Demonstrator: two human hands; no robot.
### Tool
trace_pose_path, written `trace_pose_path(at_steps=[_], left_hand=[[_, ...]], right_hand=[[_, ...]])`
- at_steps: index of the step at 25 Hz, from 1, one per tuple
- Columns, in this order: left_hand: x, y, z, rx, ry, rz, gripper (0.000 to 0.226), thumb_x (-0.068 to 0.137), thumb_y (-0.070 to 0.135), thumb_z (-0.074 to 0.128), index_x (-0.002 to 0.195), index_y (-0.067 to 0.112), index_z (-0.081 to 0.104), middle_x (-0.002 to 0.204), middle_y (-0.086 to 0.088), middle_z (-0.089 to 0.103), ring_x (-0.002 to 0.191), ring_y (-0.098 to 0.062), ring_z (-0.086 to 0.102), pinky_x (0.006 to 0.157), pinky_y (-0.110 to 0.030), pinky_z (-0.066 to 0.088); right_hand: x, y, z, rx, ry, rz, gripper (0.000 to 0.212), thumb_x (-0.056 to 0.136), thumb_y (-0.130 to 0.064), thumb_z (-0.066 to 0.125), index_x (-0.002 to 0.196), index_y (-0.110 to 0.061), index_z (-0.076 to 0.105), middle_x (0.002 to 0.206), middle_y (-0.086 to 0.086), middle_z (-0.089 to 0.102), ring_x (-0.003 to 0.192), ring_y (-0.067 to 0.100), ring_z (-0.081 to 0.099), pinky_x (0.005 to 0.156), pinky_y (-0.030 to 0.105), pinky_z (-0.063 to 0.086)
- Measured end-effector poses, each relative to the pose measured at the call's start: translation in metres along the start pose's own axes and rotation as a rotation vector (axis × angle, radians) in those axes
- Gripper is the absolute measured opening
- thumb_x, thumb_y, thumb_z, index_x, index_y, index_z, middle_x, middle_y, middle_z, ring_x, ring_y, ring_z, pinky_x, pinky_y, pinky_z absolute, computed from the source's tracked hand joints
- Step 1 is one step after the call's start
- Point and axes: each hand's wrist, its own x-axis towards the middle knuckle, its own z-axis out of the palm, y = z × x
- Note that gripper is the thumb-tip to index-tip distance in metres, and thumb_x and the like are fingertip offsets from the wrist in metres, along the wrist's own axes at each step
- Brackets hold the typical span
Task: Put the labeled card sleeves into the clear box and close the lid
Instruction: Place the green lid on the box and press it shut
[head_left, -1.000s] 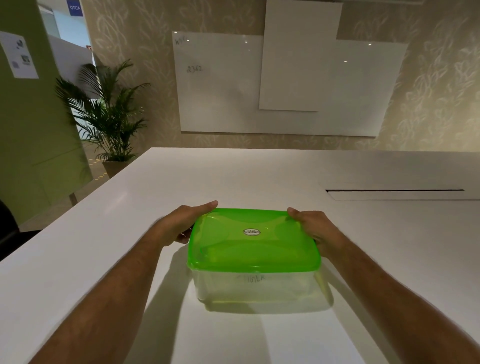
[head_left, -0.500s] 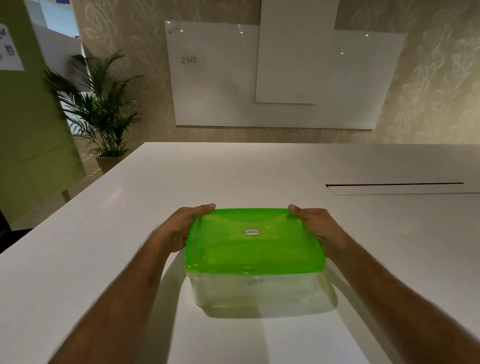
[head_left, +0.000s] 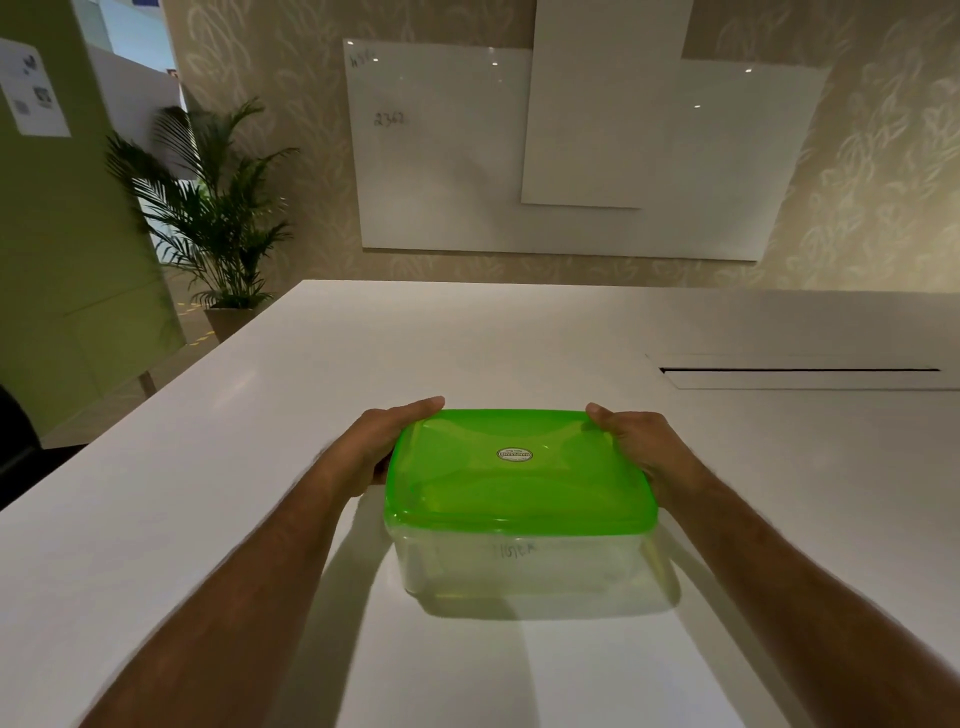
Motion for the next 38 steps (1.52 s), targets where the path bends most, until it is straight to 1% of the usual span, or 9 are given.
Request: trace_pose_path(at_steps=[5,7,9,12,16,20,31,35,38], left_hand=[[-0.026,-0.008,0.002,0.018,0.054,0.012,0.079,0.055,0.065,0.082,0.109,0.008,0.074,0.106,-0.024,0.071,0.094,-0.037,0.069,0.094,-0.05,0.053],[-0.037,-0.013,-0.001,0.038,0.066,-0.007,0.09,0.049,0.067,0.084,0.109,0.001,0.071,0.091,-0.018,0.066,0.081,-0.03,0.062,0.084,-0.046,0.056],[-0.051,-0.015,-0.004,0.081,0.066,-0.021,0.087,0.044,0.07,0.085,0.094,0.0,0.071,0.073,-0.011,0.059,0.065,-0.023,0.052,0.063,-0.035,0.047],[-0.071,-0.018,-0.006,0.16,0.042,-0.053,0.067,0.04,0.072,0.084,0.062,0.013,0.062,0.051,-0.004,0.05,0.042,-0.018,0.038,0.045,-0.023,0.032],[-0.096,-0.024,-0.007,0.21,0.003,-0.101,0.059,0.041,0.071,0.085,0.044,0.021,0.053,0.056,-0.012,0.062,0.041,-0.02,0.044,0.041,-0.022,0.036],[-0.109,-0.028,-0.005,0.185,-0.053,-0.136,0.055,0.042,0.064,0.088,0.05,0.016,0.064,0.064,-0.015,0.068,0.042,-0.017,0.046,0.041,-0.022,0.038],[-0.11,-0.038,0.005,-0.025,0.044,-0.112,0.045,0.039,0.05,0.089,0.041,0.015,0.061,0.054,-0.012,0.063,0.037,-0.014,0.044,0.039,-0.02,0.036],[-0.111,-0.039,0.005,-0.046,0.037,-0.103,0.044,0.042,0.047,0.088,0.037,0.015,0.059,0.051,-0.01,0.06,0.037,-0.014,0.044,0.039,-0.021,0.036],[-0.113,-0.038,0.007,-0.056,0.039,-0.095,0.045,0.041,0.047,0.088,0.035,0.015,0.057,0.049,-0.009,0.059,0.036,-0.014,0.043,0.039,-0.021,0.036]], right_hand=[[-0.003,0.0,0.0,0.008,-0.012,-0.018,0.038,0.086,-0.023,0.073,0.094,0.014,0.068,0.066,0.016,0.068,0.044,0.018,0.064,0.044,0.027,0.054],[-0.002,0.0,0.0,0.012,-0.011,-0.024,0.04,0.086,-0.024,0.073,0.096,0.014,0.068,0.073,0.02,0.07,0.054,0.024,0.065,0.058,0.034,0.057],[-0.002,0.0,0.0,0.004,-0.01,-0.032,0.043,0.085,-0.025,0.073,0.099,0.016,0.067,0.085,0.025,0.067,0.065,0.028,0.063,0.071,0.041,0.054],[-0.004,-0.001,-0.001,-0.037,-0.005,-0.042,0.044,0.086,-0.027,0.073,0.099,0.015,0.068,0.087,0.025,0.068,0.068,0.029,0.064,0.07,0.041,0.055],[-0.007,-0.004,0.0,-0.063,0.006,-0.041,0.044,0.086,-0.028,0.073,0.099,0.014,0.068,0.085,0.022,0.068,0.063,0.027,0.064,0.063,0.035,0.055],[-0.009,-0.004,0.0,-0.083,0.009,-0.066,0.047,0.087,-0.028,0.073,0.101,0.016,0.066,0.087,0.024,0.065,0.067,0.028,0.061,0.067,0.037,0.052],[-0.005,-0.002,-0.002,-0.063,-0.002,-0.073,0.044,0.086,-0.025,0.073,0.1,0.016,0.067,0.089,0.025,0.067,0.07,0.029,0.063,0.073,0.042,0.053],[-0.004,-0.001,-0.001,-0.069,0.006,-0.07,0.039,0.086,-0.026,0.074,0.095,0.012,0.069,0.074,0.016,0.068,0.052,0.02,0.063,0.052,0.027,0.054],[-0.004,-0.001,-0.001,-0.061,0.007,-0.061,0.04,0.086,-0.026,0.074,0.096,0.012,0.068,0.081,0.02,0.069,0.061,0.025,0.064,0.062,0.034,0.056]])
